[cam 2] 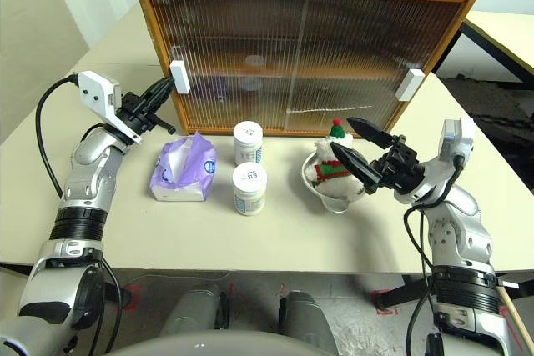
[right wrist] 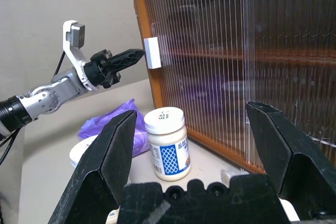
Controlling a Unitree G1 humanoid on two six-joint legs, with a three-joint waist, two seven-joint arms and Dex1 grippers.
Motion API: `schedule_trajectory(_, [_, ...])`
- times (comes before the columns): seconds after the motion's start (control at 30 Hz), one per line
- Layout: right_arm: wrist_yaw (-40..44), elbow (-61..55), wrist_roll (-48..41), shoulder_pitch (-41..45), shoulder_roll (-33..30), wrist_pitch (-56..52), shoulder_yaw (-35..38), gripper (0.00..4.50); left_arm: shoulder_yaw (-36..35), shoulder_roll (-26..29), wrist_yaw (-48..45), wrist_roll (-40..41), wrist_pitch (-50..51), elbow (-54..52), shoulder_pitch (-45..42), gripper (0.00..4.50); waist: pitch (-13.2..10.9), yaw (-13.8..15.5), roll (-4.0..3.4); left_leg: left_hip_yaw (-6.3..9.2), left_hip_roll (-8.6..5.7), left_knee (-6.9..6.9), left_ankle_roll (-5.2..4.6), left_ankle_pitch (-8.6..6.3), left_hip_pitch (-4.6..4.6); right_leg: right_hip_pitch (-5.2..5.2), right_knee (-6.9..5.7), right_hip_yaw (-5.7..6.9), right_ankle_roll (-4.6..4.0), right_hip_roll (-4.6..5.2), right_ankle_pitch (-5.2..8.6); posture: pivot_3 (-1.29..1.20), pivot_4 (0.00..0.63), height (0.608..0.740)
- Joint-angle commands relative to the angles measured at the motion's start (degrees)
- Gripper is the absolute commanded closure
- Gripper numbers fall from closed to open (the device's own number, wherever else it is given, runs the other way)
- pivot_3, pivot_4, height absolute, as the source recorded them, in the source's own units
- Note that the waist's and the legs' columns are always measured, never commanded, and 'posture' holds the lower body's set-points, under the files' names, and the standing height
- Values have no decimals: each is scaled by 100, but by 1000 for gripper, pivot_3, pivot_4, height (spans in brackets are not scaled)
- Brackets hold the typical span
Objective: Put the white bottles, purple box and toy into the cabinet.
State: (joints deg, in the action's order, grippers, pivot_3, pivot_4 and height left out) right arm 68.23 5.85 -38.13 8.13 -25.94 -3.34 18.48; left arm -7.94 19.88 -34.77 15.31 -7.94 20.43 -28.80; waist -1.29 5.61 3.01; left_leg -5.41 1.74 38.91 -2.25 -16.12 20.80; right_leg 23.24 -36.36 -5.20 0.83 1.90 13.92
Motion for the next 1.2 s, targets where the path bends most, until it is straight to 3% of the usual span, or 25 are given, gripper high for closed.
schedule_trajectory(0.03, [10, 63, 22, 87, -23, 97, -33, 0, 20, 32, 23, -45, -19, -156, 50, 4479, 0, -4, 0, 0, 0, 1, 0, 0, 0, 1, -1, 0, 0, 0, 0, 132, 0, 740])
schedule_trajectory(0.57, [304, 392, -39, 255, -286, 86, 50, 0, -116, 220, 126, 21, 148, -493, 371, 4479, 0, -6, 0, 0, 1, 1, -9, 5, 0, 3, -5, -1, 0, -1, 1, 149, 0, 740])
schedule_trajectory(1.2, [350, -119, -147, -91, -295, -64, 39, 0, 103, -63, 13, -47, 45, 122, -95, 4479, 0, -32, 0, -1, 0, 1, -9, 5, 3, 5, -3, -2, 3, -2, 3, 109, 0, 740])
